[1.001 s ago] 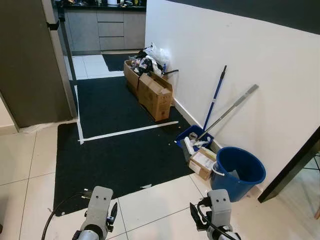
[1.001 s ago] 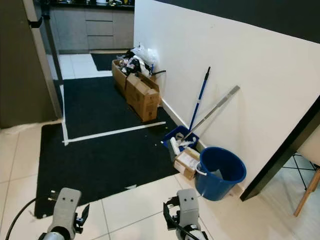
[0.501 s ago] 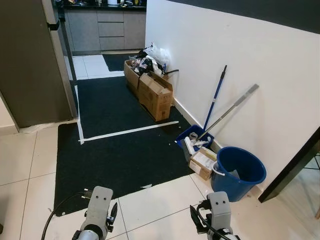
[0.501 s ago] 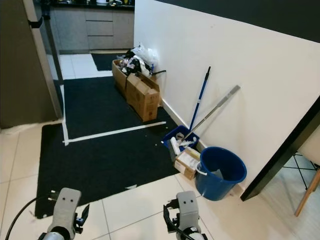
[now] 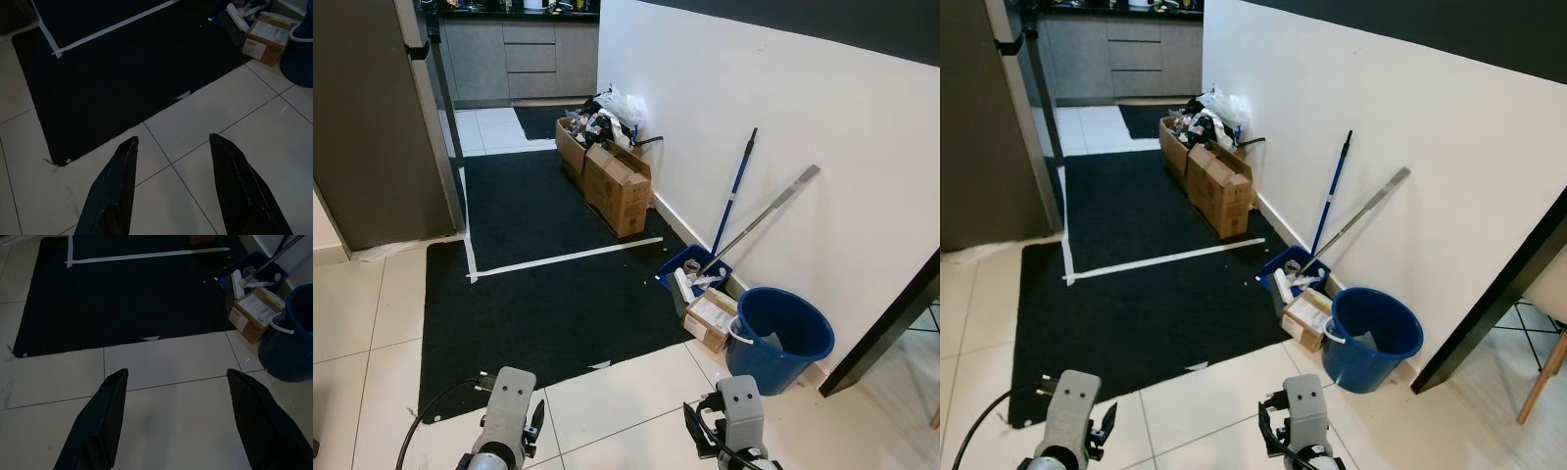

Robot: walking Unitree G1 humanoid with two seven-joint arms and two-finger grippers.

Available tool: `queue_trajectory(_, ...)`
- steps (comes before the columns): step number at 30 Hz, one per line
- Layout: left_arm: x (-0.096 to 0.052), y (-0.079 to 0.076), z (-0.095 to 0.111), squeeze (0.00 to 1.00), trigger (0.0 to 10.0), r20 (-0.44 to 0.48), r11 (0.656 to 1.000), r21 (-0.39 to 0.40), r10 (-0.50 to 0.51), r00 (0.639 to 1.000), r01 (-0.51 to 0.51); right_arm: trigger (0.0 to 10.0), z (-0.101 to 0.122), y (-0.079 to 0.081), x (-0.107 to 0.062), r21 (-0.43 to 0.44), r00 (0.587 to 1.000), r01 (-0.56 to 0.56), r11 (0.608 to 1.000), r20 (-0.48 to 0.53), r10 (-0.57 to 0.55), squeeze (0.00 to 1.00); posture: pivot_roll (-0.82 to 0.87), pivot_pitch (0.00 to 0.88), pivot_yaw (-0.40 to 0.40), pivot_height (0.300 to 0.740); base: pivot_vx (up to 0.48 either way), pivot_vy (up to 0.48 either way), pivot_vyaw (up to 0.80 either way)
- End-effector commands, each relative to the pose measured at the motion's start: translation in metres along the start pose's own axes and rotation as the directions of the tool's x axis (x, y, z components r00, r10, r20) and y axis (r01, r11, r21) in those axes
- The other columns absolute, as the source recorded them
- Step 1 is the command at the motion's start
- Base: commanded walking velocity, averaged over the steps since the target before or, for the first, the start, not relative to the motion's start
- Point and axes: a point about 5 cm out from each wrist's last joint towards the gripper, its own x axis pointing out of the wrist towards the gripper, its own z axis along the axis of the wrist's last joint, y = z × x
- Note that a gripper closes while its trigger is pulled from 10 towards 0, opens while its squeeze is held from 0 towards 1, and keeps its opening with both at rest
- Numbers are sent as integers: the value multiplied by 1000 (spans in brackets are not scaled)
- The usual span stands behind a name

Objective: Setting the table

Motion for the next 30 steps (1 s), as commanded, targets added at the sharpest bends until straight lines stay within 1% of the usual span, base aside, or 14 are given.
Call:
queue_trajectory(1,-2,-2,-7,0,10000,-22,1000,5,-11,1000,11,10000,-4,-4,-3,-4,1000,15,1000,-13,-15,0,91,17,21,740,0,0,0)
queue_trajectory(20,-2,-3,-7,0,10000,-23,1000,-2,-11,1000,11,10000,-4,-4,-3,2,1000,16,1000,-12,-16,0,96,11,15,740,0,0,0)
queue_trajectory(26,-2,-2,-6,0,10000,-22,1000,7,-12,1000,12,10000,-3,-4,-3,0,1000,21,1000,-9,-21,0,93,12,20,740,0,0,0)
queue_trajectory(27,-1,0,-5,0,10000,-18,999,32,-13,1000,13,10000,-2,-5,-3,-8,1000,24,1000,0,-24,0,93,15,22,740,0,0,0)
queue_trajectory(28,-1,1,0,0,10000,1,996,84,-24,1000,24,10000,2,-7,-3,-8,1000,26,1000,14,-26,0,94,20,21,740,0,0,0)
queue_trajectory(29,0,3,6,0,10000,25,991,132,-39,999,35,10000,6,-8,-3,-7,999,28,1000,33,-27,0,94,20,21,740,0,0,0)
queue_trajectory(30,1,8,17,0,10000,60,987,159,-45,997,35,10000,15,-11,-2,-13,997,32,999,69,-31,0,98,25,22,740,0,0,0)
